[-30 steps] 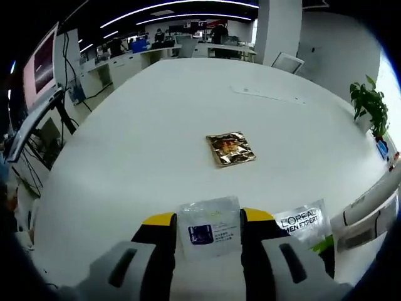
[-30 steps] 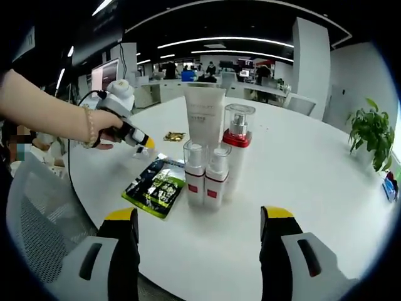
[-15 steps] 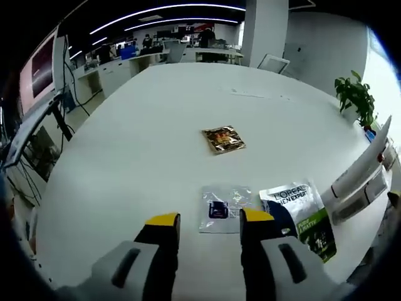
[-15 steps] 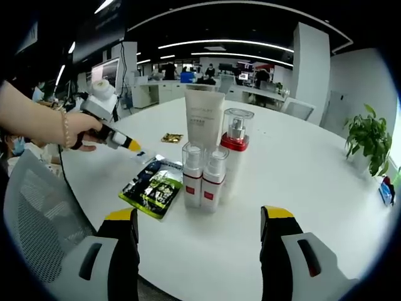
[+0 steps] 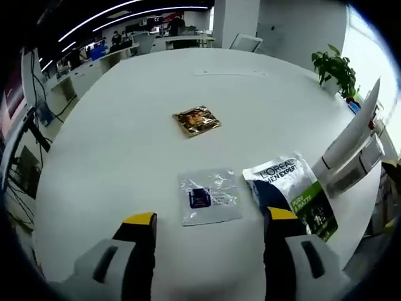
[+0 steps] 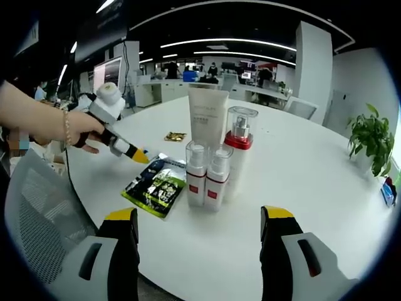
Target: Arrange the skincare products in the storage area until every visible bottle or jar stands upright without overlapping.
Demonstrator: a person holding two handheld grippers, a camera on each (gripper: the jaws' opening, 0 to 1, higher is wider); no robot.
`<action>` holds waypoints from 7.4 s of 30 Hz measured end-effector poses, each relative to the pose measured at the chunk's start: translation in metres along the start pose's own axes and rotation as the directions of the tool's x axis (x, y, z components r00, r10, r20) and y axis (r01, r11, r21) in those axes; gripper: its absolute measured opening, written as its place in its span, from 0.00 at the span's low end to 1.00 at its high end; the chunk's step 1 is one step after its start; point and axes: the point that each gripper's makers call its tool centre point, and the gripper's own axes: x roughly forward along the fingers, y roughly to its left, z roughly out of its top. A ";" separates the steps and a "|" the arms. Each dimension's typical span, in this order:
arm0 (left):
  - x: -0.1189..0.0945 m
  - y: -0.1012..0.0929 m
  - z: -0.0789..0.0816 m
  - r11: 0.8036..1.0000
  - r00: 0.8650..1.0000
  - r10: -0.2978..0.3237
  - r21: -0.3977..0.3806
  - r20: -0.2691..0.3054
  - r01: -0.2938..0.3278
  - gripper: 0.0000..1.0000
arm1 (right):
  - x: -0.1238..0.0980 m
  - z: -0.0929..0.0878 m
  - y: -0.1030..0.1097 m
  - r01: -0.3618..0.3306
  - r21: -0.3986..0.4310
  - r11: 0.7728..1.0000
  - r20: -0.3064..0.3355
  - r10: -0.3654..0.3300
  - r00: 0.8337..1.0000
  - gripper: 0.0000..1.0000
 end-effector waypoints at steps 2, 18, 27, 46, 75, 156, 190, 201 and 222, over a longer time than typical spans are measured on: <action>0.001 0.001 0.000 1.000 1.000 0.005 0.018 -0.022 -0.004 0.71 | 0.000 0.000 0.000 -0.001 0.003 1.000 0.000 0.001 1.000 0.80; 0.004 -0.008 0.005 0.997 0.992 0.037 0.068 -0.123 -0.029 0.66 | 0.000 0.000 0.003 -0.016 0.008 1.000 -0.004 0.016 1.000 0.79; -0.007 -0.013 0.002 0.997 0.979 0.017 0.083 -0.205 0.000 0.65 | 0.001 -0.001 0.003 -0.021 0.016 1.000 -0.008 0.021 1.000 0.79; 0.004 -0.001 0.013 0.991 0.985 -0.022 0.125 -0.173 0.044 0.45 | 0.001 -0.003 0.001 -0.009 0.015 1.000 -0.016 0.010 1.000 0.78; -0.039 -0.001 0.027 0.995 0.996 -0.068 0.074 0.053 0.064 0.45 | 0.000 0.005 0.016 -0.041 -0.093 0.995 -0.002 0.041 0.999 0.79; -0.186 -0.101 -0.007 0.849 0.895 -0.368 0.483 0.253 0.213 0.48 | 0.011 0.097 0.142 -0.548 0.453 0.703 0.327 0.441 0.836 0.01; -0.218 -0.073 -0.013 0.682 0.637 -0.692 0.022 0.340 0.731 0.10 | -0.008 0.134 0.158 -0.697 0.353 0.624 0.390 0.579 0.716 0.01; -0.229 -0.062 -0.011 0.615 0.642 -0.633 -0.222 0.433 0.756 0.05 | 0.001 0.141 0.163 -0.643 0.244 0.726 0.329 0.561 0.759 0.03; -0.221 -0.042 -0.023 0.560 0.652 -0.601 -0.338 0.462 0.756 0.05 | 0.023 0.146 0.168 -0.583 0.139 0.800 0.288 0.531 0.797 0.09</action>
